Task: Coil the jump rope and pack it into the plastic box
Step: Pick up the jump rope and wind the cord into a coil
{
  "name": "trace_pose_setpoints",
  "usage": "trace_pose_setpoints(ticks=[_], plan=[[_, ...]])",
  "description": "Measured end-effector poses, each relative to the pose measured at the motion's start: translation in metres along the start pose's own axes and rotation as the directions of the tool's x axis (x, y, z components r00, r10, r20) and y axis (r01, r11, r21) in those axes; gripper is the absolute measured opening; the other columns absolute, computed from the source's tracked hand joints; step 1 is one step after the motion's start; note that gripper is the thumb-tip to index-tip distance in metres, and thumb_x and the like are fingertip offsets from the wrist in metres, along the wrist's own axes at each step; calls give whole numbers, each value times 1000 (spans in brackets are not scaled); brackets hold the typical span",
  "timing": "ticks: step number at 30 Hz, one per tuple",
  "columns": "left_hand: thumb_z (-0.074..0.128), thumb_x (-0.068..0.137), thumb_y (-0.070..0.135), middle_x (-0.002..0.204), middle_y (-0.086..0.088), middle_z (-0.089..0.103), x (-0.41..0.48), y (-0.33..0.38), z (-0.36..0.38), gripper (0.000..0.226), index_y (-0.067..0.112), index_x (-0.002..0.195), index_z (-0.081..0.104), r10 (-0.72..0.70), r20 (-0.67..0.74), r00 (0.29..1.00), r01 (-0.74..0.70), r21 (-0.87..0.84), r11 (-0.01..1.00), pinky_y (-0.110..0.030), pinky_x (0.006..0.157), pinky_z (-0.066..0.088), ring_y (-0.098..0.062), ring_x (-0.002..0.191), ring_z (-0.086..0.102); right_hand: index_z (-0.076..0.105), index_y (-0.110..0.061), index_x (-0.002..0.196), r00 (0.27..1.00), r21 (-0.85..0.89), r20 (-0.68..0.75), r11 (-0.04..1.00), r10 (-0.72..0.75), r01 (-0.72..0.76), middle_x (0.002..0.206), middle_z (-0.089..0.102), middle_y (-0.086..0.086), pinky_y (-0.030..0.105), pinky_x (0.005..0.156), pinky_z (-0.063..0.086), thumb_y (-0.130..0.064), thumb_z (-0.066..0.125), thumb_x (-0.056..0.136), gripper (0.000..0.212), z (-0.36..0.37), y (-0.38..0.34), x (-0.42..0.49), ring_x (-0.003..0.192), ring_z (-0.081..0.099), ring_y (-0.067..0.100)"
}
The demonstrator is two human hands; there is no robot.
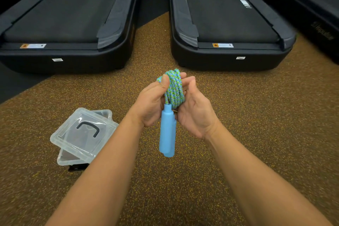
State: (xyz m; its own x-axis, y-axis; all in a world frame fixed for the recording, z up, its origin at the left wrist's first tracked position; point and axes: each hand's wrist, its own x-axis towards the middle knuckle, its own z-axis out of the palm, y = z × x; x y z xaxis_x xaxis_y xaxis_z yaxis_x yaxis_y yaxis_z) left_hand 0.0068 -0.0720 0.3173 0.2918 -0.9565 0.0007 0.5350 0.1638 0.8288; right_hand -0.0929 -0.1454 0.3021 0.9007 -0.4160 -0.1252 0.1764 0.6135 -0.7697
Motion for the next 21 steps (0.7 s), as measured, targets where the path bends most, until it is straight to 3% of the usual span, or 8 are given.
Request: trace_pose_setpoints(ticks=[2,5,9,14,17,19,21], plan=[[30,99,32,127,-19,60,-1,2,0,51,-4,132,45,-18,13,1000,18,-13,1000,-34,100,47,-26,118,58,45,-13,136,1000,-11,-18,1000,15,-15,140,50,11,37,105,40,-52,21,96,61,0,-2,0,129,48,23],[27,99,32,119,-15,66,-3,4,2,52,-5,132,44,-25,47,999,25,4,1000,-34,95,50,-24,112,61,42,-11,139,1000,-17,-19,1000,-4,4,138,52,10,31,96,49,-39,31,97,51,2,0,0,122,53,20],[24,100,33,116,-14,67,-4,5,1,53,-6,130,45,-25,57,998,23,25,999,-31,93,50,-23,113,61,37,-11,142,998,-2,-37,998,-60,60,139,51,11,39,106,41,-30,40,95,50,3,4,1,125,51,23],[27,98,36,114,-12,69,-5,8,1,51,-2,123,51,-34,87,996,32,29,999,-30,92,50,-21,110,63,36,-10,143,1000,58,-9,998,-30,31,144,46,11,38,110,37,-42,43,90,62,4,3,-1,132,44,24],[35,90,42,114,-12,69,-7,13,-1,54,1,119,55,-40,94,995,38,18,999,-29,93,51,-21,110,63,32,-8,145,1000,166,-7,986,-7,8,149,36,16,44,115,28,-56,31,90,73,1,2,0,140,32,30],[34,89,41,111,-13,70,-8,15,-1,53,1,117,57,-52,97,994,50,29,998,-29,92,52,-21,107,65,42,-9,139,998,216,-41,976,37,-27,144,39,18,46,116,23,-62,26,89,74,-2,3,1,139,31,31],[35,89,39,104,-13,72,-8,14,-1,51,2,114,59,-60,98,993,54,59,997,-28,90,53,-19,98,68,60,-13,122,996,241,-57,969,74,-58,124,42,13,44,119,15,-61,40,87,62,-2,3,3,128,27,23]])
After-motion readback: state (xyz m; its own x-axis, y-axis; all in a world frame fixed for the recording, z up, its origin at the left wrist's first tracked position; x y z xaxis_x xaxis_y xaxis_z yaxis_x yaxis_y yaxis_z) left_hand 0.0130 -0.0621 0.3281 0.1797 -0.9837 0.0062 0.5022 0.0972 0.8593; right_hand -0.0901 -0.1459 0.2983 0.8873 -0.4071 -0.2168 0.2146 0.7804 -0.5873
